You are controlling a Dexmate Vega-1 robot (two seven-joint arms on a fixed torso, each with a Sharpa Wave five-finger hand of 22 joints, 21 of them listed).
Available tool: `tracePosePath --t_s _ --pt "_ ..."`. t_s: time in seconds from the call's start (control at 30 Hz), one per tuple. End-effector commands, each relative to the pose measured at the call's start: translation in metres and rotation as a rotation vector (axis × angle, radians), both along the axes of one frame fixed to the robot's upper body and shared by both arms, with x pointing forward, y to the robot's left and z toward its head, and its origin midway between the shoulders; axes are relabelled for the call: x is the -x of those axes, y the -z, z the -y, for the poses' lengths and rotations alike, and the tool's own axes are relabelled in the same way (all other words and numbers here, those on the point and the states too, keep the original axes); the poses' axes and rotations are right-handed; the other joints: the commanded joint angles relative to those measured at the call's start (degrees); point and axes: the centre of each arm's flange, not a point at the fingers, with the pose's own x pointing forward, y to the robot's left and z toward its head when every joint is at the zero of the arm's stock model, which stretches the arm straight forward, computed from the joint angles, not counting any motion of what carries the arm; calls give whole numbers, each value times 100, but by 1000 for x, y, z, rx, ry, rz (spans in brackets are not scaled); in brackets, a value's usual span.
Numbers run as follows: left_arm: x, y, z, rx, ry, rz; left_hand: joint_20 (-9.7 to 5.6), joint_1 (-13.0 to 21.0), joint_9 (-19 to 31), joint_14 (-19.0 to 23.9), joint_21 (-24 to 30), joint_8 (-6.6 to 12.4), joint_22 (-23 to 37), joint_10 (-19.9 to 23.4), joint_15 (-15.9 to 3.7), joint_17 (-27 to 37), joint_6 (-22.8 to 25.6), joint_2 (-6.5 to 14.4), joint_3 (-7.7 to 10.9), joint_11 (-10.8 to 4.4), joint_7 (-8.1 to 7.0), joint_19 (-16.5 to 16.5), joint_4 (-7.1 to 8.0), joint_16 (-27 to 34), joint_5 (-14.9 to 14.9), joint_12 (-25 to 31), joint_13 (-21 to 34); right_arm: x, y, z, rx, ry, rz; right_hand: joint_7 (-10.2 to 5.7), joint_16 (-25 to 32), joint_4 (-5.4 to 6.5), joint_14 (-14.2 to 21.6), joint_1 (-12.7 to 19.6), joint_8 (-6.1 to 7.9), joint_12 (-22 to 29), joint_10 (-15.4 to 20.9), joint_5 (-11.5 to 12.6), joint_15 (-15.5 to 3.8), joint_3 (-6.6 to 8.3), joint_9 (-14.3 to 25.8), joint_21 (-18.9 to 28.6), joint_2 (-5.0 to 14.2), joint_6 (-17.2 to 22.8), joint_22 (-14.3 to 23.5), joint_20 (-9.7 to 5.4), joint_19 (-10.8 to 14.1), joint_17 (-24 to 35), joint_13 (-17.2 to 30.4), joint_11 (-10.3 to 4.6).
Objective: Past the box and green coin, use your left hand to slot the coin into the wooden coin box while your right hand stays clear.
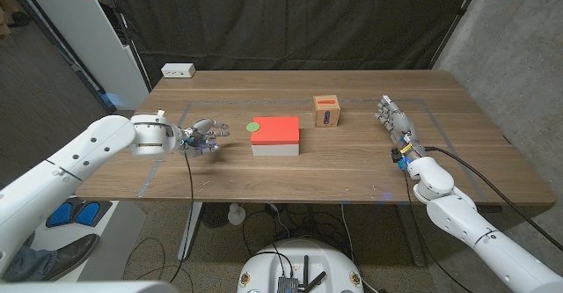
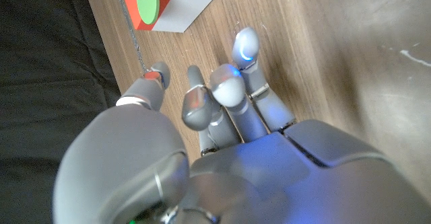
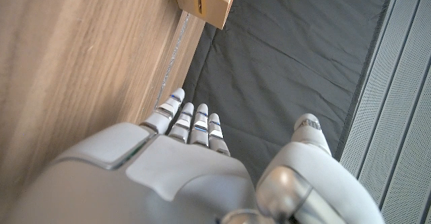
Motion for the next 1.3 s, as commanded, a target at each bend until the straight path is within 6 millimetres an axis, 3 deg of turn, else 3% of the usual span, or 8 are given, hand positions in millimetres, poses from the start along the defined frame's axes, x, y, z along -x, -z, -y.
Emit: tracePosePath --t_s 0.03,0.33,0.77,1.03,1.3 --pt "-3 -13 -10 -20 124 -53 -339 16 -7 -5 -41 -15 -133 -19 12 36 -26 -3 -38 -1 33 36 9 1 -8 -15 29 6 4 -7 12 19 -10 2 42 -36 26 53 24 32 70 14 7 21 25 6 -24 50 30 -5 41 12 34 -14" --pt "-6 -19 -8 20 143 -32 -341 16 8 -32 -99 29 -384 -28 9 46 -19 45 -74 2 42 62 11 -37 -8 -64 11 8 10 -9 15 24 -19 2 43 -36 31 59 25 34 90 13 19 22 25 4 -22 63 30 1 39 5 35 -10" --pt "-17 -9 -1 111 177 -61 -348 35 34 -25 -164 82 -711 -53 5 109 -22 139 -96 12 91 112 14 -48 -15 -118 8 12 11 -10 20 24 -22 6 45 -37 39 67 24 28 96 14 13 23 25 4 -19 72 30 5 45 -3 36 -15" --pt "-17 -19 7 63 170 -109 -350 70 74 -46 -202 143 -922 -57 2 183 14 225 -73 22 113 156 12 -58 -10 -147 29 14 15 -10 21 25 -27 2 44 -37 40 72 24 29 111 14 18 24 26 4 -17 81 30 3 48 -8 37 -8" --pt "-21 -18 15 149 200 -88 -352 75 61 -80 -155 153 -986 -67 2 144 4 257 -68 34 138 220 7 -151 -18 -209 -5 16 18 -7 14 31 -29 6 44 -37 43 76 23 24 106 15 21 25 26 3 -15 86 30 5 47 -12 37 -7"
